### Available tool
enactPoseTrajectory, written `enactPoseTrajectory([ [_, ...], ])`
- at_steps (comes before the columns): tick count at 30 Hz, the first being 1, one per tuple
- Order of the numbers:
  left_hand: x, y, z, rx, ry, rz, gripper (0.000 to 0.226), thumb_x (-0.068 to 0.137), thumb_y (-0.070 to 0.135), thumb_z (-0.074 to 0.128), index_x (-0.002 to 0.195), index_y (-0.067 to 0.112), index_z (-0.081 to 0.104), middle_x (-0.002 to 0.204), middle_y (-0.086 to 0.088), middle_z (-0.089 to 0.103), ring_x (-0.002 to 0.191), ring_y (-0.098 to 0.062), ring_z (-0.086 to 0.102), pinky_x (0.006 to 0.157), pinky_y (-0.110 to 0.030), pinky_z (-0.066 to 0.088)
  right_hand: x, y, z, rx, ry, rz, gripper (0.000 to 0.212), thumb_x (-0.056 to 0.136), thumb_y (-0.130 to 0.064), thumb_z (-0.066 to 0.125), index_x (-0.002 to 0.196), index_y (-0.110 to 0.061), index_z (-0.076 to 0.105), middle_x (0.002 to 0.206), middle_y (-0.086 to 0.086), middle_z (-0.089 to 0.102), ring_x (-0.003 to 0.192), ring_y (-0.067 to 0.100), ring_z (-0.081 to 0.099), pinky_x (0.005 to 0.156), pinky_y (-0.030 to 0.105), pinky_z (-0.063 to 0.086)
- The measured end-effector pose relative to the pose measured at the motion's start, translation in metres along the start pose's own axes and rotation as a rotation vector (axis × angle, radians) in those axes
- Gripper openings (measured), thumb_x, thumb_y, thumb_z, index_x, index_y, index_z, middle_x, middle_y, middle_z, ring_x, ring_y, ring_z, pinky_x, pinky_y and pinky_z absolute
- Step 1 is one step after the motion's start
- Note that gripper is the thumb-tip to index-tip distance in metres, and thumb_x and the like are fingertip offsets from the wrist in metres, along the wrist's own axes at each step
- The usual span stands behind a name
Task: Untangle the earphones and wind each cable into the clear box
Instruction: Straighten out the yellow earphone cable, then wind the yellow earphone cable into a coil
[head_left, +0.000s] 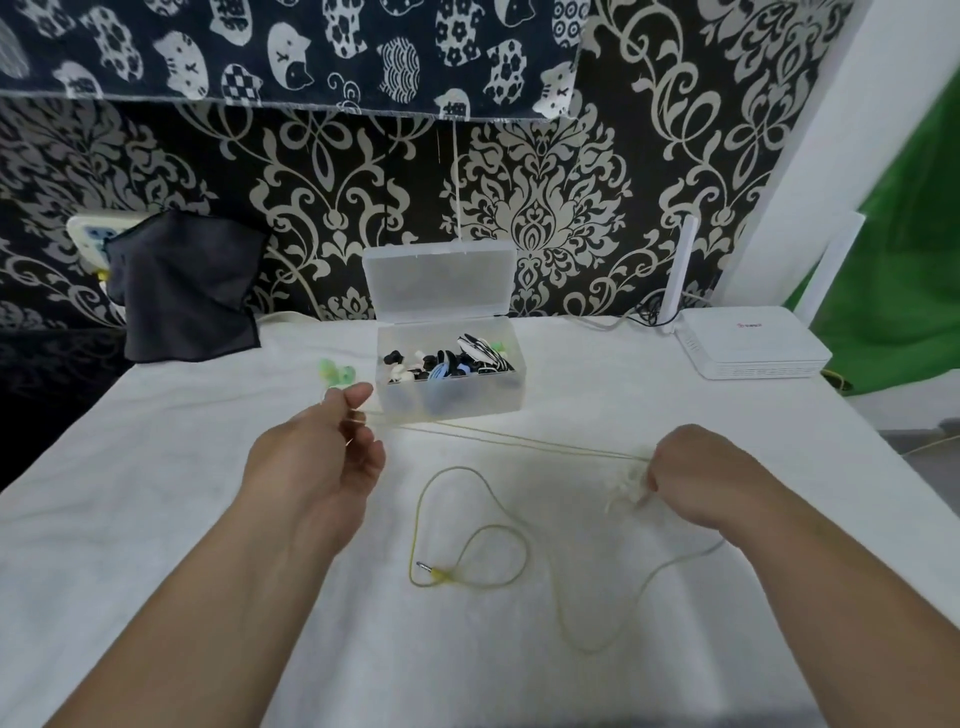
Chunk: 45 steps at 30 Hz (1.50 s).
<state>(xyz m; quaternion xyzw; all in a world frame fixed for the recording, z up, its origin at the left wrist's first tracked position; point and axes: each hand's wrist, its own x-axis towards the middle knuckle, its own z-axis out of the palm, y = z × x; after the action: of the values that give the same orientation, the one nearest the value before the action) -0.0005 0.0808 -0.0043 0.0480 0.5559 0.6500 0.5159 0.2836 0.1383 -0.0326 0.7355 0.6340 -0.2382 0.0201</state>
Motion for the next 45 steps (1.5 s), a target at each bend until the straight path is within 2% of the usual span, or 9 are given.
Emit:
enactPoseTrajectory([
  [8,0.008,0.001,-0.004,-0.053,-0.019,0.015,0.024,0.101,0.017,0.052,0.083,0.005,0.063,0.072,-0.003,0.050,0.058,-0.012,0.053,0.054,-0.022,0.056,-0.012,-0.022,0.015,0.004,0.081,0.070,0.035,0.074,-0.047,0.073,0.065,-0.015,0.060,0.059,-0.003,0.060,0.062,0.016,0.059,0.057,0.026,0.041],
  [14,0.017,0.011,-0.010,-0.056,-0.002,0.087,0.025,0.102,0.015,0.050,0.083,0.003,0.061,0.067,-0.003,0.048,0.066,-0.015,0.060,0.056,-0.022,0.059,-0.009,-0.018,0.012,-0.025,0.043,0.099,0.017,0.067,-0.033,0.073,0.069,-0.017,0.068,0.064,-0.004,0.067,0.066,0.017,0.065,0.054,0.024,0.042],
  [18,0.020,0.016,-0.014,-0.051,0.017,0.100,0.025,0.103,0.014,0.050,0.082,0.004,0.060,0.069,-0.004,0.050,0.070,-0.017,0.063,0.057,-0.023,0.059,-0.004,-0.013,0.014,0.032,0.035,0.132,0.047,0.065,-0.027,0.071,0.100,-0.011,0.045,0.087,0.003,0.065,0.083,0.023,0.062,0.060,0.030,0.044],
  [23,0.020,0.011,-0.018,0.133,0.057,0.059,0.007,0.095,0.004,0.058,0.090,0.000,0.060,0.074,-0.009,0.054,0.068,-0.021,0.062,0.058,-0.027,0.059,-0.005,-0.011,0.014,-0.043,0.009,0.003,0.020,0.078,-0.020,0.063,0.093,-0.015,0.050,0.089,0.000,0.060,0.084,0.019,0.059,0.059,0.029,0.040],
  [29,-0.002,0.000,-0.006,0.359,0.124,0.007,0.011,0.086,0.014,0.065,0.083,0.010,0.055,0.073,-0.006,0.045,0.060,-0.020,0.043,0.057,-0.031,0.039,-0.026,-0.031,-0.007,0.148,0.213,-0.248,0.019,0.076,-0.025,0.069,0.092,-0.023,0.058,0.079,-0.009,0.055,0.075,0.013,0.057,0.058,0.028,0.040],
  [32,-0.018,-0.008,0.006,0.548,-0.040,0.338,0.003,0.092,0.018,0.062,0.092,0.019,0.065,0.084,-0.007,0.058,0.072,-0.019,0.052,0.069,-0.033,0.045,-0.047,-0.048,-0.018,0.226,0.311,-0.477,0.022,0.077,-0.024,0.071,0.090,-0.032,0.055,0.067,-0.006,0.055,0.066,0.014,0.057,0.055,0.030,0.044],
  [35,-0.033,-0.012,0.014,0.737,-0.351,0.585,0.012,0.095,0.026,0.061,0.103,0.029,0.069,0.090,0.006,0.069,0.079,-0.003,0.061,0.073,-0.018,0.048,-0.063,-0.063,-0.020,0.300,0.362,-0.649,0.028,0.076,-0.022,0.074,0.088,-0.038,0.054,0.064,-0.008,0.053,0.065,0.013,0.056,0.066,0.038,0.055],
  [41,-0.040,-0.018,0.016,0.786,-0.615,0.450,0.035,0.087,0.046,0.056,0.116,0.028,0.064,0.092,-0.001,0.076,0.093,-0.019,0.070,0.091,-0.038,0.052,-0.076,-0.077,-0.012,0.291,0.308,-0.797,0.031,0.077,-0.022,0.073,0.091,-0.042,0.054,0.064,-0.012,0.052,0.059,0.011,0.050,0.050,0.021,0.042],
  [45,-0.044,-0.018,0.017,0.624,-0.615,0.320,0.018,0.095,0.012,0.061,0.112,0.016,0.065,0.083,-0.015,0.075,0.077,-0.026,0.069,0.077,-0.034,0.057,-0.078,-0.079,-0.011,0.294,0.262,-0.808,0.037,0.078,-0.021,0.073,0.100,-0.043,0.053,0.069,-0.017,0.054,0.059,0.008,0.051,0.055,0.023,0.042],
])
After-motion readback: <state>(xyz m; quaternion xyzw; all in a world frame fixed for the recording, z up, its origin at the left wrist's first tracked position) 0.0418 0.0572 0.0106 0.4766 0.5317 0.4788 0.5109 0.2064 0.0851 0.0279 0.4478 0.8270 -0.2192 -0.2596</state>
